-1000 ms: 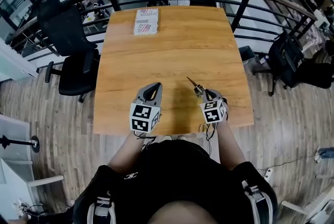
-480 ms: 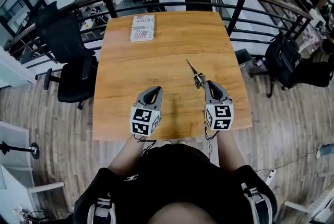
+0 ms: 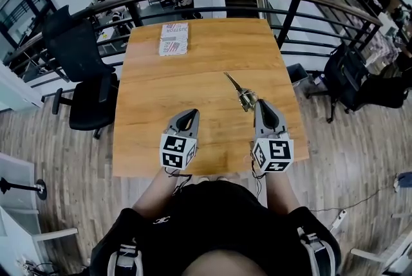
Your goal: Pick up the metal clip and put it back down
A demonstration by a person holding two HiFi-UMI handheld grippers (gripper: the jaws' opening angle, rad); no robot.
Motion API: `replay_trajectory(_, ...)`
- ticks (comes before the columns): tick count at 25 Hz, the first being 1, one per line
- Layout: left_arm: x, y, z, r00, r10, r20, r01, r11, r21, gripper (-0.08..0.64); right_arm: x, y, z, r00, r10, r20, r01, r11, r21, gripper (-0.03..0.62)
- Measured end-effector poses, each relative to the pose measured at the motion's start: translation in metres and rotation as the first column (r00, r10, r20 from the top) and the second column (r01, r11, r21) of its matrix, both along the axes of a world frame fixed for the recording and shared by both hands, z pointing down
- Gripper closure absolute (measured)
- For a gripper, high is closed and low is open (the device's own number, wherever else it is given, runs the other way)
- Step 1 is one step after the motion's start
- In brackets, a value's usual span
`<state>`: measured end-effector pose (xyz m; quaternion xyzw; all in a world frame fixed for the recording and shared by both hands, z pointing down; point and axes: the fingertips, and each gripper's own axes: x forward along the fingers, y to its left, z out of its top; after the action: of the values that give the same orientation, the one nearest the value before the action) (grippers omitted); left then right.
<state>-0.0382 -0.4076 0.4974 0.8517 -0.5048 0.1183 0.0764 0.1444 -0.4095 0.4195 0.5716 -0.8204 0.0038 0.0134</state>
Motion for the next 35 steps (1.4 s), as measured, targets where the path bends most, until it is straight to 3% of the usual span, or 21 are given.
replay_trajectory(12, -0.001, -0.004, -0.001, 1.0, 0.01, 0.0, -0.01, 1.0, 0.002, 0.546, 0.001, -0.006, 0.002, 1.0, 0.017, -0.005, -0.017, 1.0, -0.009, 0.565)
replay_trajectory(20, -0.019, -0.004, 0.004, 1.0, -0.026, 0.004, 0.027, 1.0, -0.005, 0.546, -0.016, -0.025, 0.031, 0.983, 0.011, -0.184, -0.018, 0.999, -0.033, 0.566)
replay_trajectory(27, -0.048, -0.001, 0.007, 0.995, -0.095, 0.007, 0.095, 0.995, -0.017, 0.546, -0.045, -0.044, 0.063, 0.914, -0.043, -0.402, 0.021, 0.998, -0.057, 0.568)
replay_trajectory(35, -0.077, 0.01, 0.012, 0.987, -0.162, 0.012, 0.162, 0.986, -0.036, 0.546, -0.068, -0.06, 0.126, 0.783, -0.074, -0.618, 0.025, 0.996, -0.088, 0.568)
